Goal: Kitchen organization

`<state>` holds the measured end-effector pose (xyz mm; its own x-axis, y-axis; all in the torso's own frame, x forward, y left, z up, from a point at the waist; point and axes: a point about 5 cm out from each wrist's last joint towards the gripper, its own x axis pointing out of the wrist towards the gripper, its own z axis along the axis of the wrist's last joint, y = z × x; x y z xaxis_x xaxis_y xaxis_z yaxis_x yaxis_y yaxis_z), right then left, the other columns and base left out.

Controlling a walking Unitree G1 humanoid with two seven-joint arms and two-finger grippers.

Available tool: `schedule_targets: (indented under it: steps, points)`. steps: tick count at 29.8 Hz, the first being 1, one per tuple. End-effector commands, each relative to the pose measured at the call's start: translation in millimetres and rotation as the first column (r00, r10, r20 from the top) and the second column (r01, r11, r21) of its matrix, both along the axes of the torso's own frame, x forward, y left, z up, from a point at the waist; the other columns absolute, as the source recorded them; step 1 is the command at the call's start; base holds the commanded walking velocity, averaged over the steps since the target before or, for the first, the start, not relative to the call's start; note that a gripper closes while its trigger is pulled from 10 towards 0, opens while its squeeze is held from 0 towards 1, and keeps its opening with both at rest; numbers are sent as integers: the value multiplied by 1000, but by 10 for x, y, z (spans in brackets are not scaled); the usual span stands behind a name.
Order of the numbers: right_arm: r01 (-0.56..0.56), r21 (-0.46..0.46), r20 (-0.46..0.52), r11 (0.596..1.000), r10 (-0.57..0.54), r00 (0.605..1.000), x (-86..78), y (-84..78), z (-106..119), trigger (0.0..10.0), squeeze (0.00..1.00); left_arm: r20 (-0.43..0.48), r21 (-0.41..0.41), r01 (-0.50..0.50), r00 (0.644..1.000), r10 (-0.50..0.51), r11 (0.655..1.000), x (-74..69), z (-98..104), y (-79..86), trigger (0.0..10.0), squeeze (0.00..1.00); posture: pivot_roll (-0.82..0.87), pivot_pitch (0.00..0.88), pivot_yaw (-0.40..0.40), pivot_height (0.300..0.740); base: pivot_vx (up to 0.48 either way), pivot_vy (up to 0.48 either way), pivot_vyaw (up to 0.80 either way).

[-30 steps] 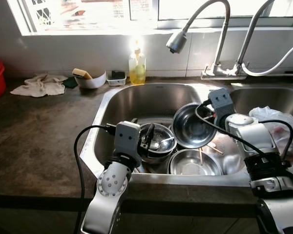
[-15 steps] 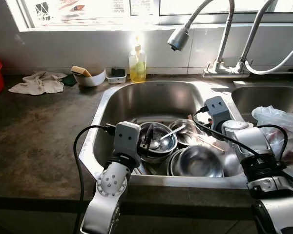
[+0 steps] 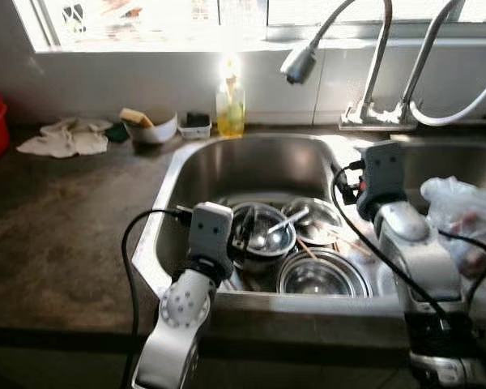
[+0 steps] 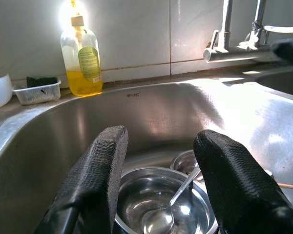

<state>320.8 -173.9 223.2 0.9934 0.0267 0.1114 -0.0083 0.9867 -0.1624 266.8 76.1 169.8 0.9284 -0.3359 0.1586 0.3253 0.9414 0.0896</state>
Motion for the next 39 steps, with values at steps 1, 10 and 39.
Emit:
schedule_targets:
  steps: [1,10,39]
  points:
    - [-11,25,103,1000,8,995,-162,70,73,10000,0,5,24,-2,1000,2,1000,-10,3,7,10000,0,7,29,-5,740,0,0,0]
    - [-30,25,133,999,27,991,-427,195,-82,10000,0,-6,28,-6,1000,7,1000,-13,-28,25,10000,0,6,16,-4,740,0,0,0]
    - [-40,56,146,998,32,989,-377,312,-54,10000,0,9,19,-18,1000,18,1000,14,8,50,10000,0,13,19,-3,740,-26,284,772]
